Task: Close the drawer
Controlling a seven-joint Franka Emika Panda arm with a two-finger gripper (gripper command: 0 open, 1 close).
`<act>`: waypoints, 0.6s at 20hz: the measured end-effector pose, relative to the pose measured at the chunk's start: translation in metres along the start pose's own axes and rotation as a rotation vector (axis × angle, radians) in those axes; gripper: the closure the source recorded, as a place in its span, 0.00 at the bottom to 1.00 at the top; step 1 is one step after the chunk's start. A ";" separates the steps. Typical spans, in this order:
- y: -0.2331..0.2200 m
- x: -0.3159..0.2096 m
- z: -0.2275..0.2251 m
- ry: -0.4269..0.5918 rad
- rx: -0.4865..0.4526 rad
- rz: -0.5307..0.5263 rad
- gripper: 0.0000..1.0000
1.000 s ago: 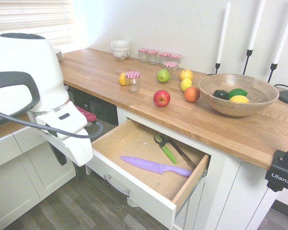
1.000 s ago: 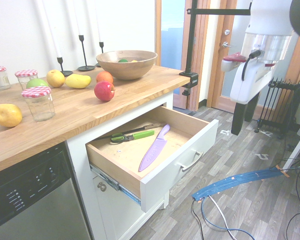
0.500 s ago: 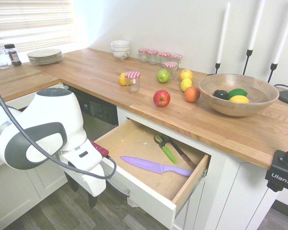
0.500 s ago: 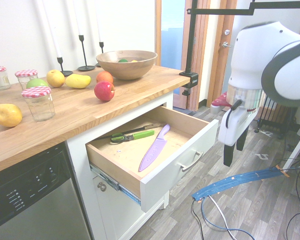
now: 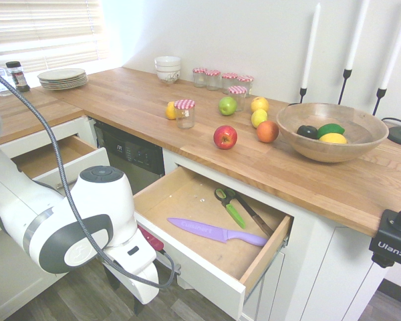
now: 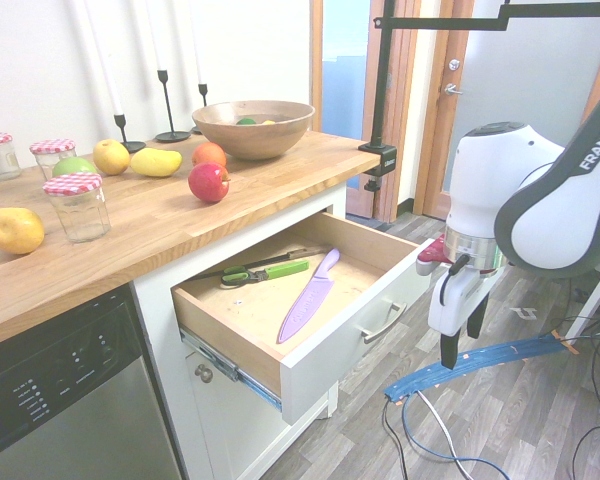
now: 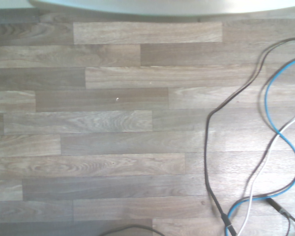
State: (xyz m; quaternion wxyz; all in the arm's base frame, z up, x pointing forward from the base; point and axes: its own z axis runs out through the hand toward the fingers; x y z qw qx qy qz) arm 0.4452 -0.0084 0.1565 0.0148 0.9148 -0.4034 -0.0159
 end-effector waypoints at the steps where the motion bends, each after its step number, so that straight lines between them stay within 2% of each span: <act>1: -0.001 0.002 0.003 -0.002 0.000 0.002 1.00; 12: -0.003 0.008 0.021 -0.009 0.013 0.004 1.00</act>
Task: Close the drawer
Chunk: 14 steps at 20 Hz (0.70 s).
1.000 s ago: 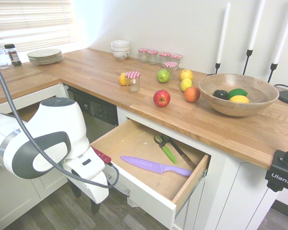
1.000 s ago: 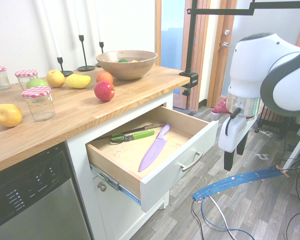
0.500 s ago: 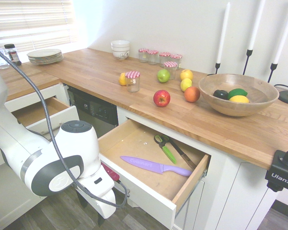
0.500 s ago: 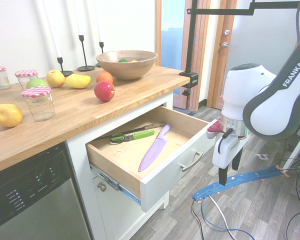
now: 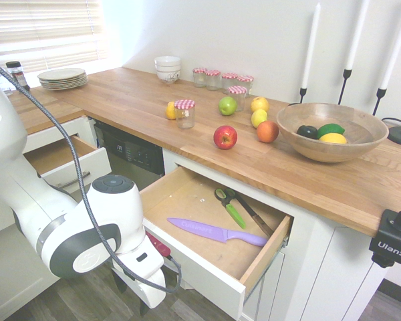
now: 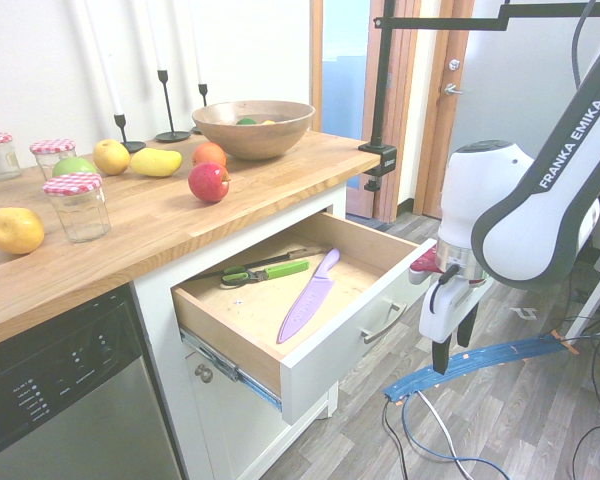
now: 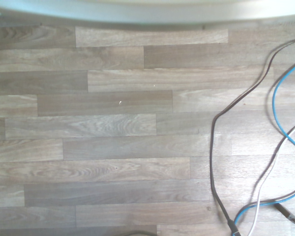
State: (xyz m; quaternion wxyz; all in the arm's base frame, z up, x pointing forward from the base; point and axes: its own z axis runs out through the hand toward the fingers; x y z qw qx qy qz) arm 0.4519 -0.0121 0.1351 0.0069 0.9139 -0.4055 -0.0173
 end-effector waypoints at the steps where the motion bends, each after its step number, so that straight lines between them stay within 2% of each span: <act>1: -0.001 -0.001 0.001 0.000 0.001 -0.001 1.00; 14: -0.009 0.007 -0.004 0.020 0.018 0.006 1.00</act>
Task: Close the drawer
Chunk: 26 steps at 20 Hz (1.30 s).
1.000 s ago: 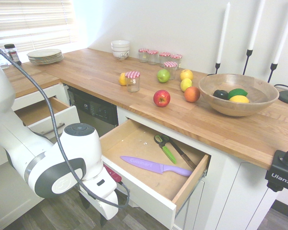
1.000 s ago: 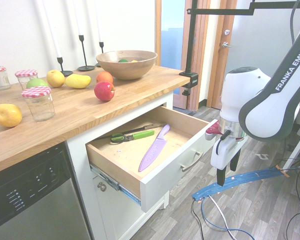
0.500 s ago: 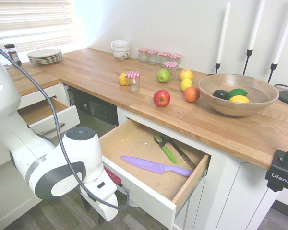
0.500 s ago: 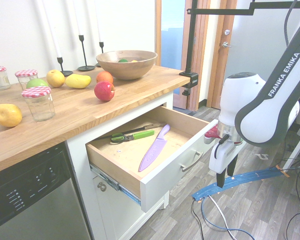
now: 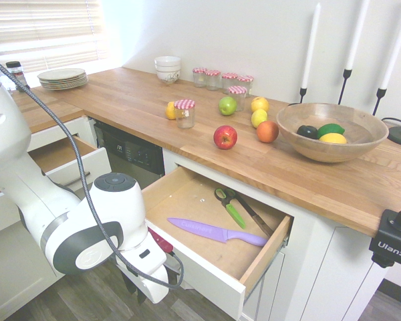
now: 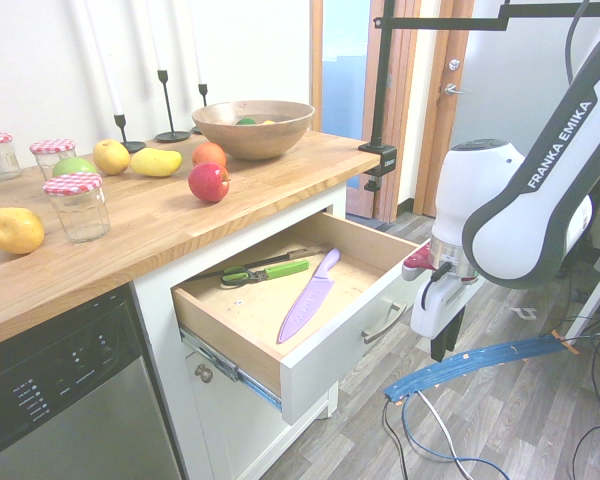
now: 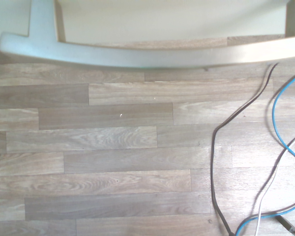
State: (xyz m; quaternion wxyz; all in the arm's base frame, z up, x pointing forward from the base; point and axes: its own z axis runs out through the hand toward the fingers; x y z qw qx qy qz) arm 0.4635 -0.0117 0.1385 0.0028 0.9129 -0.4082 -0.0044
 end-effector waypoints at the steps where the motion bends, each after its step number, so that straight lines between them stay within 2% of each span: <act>1: 0.000 0.000 0.001 -0.001 -0.002 0.000 1.00; 5: 0.000 -0.001 0.005 0.000 -0.003 -0.002 1.00; 8: -0.009 0.005 0.005 0.043 0.025 -0.010 1.00; 15: -0.048 0.037 0.009 0.092 0.081 0.010 1.00; 26: -0.106 0.081 0.009 0.094 0.106 0.023 1.00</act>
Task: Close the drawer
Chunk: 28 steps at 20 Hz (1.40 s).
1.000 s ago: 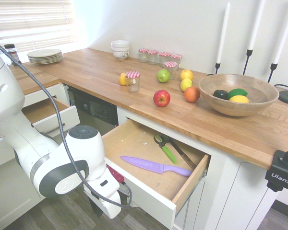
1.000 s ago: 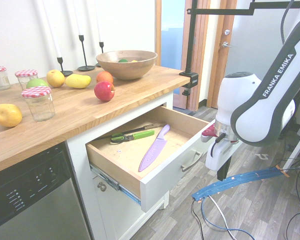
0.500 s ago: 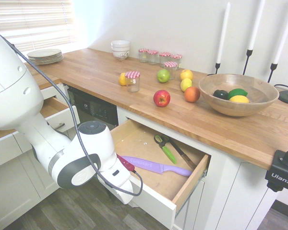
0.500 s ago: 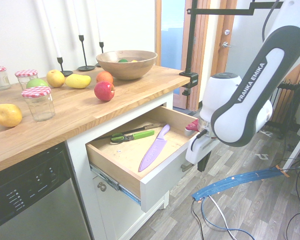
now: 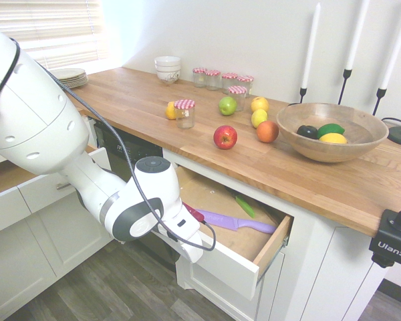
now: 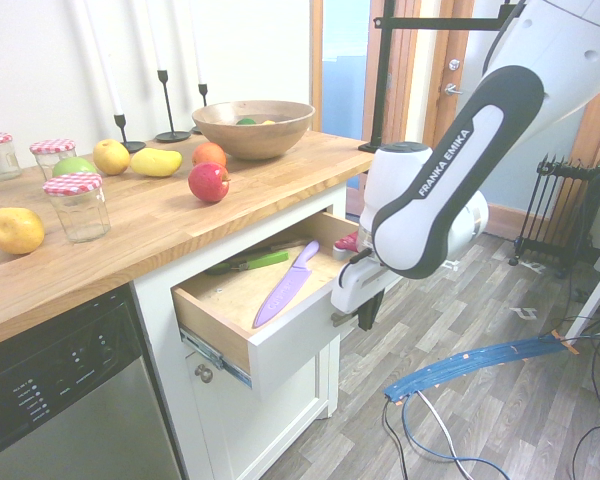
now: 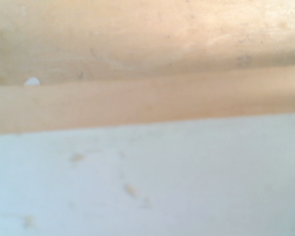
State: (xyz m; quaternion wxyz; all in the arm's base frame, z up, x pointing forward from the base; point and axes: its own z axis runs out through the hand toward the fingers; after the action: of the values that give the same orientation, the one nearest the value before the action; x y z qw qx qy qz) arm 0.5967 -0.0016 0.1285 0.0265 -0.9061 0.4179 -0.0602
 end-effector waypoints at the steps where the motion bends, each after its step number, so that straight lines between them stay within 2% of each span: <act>1: -0.007 0.004 0.000 0.000 0.003 0.000 1.00; 9: -0.062 0.034 -0.007 0.028 0.032 0.016 1.00; 19: -0.097 0.073 -0.015 0.081 0.056 0.044 1.00; 28: -0.119 0.086 -0.013 0.115 0.097 0.044 1.00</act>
State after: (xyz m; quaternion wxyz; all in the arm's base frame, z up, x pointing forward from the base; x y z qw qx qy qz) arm 0.7402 0.0108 0.1605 0.0474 -0.8894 0.4351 -0.1319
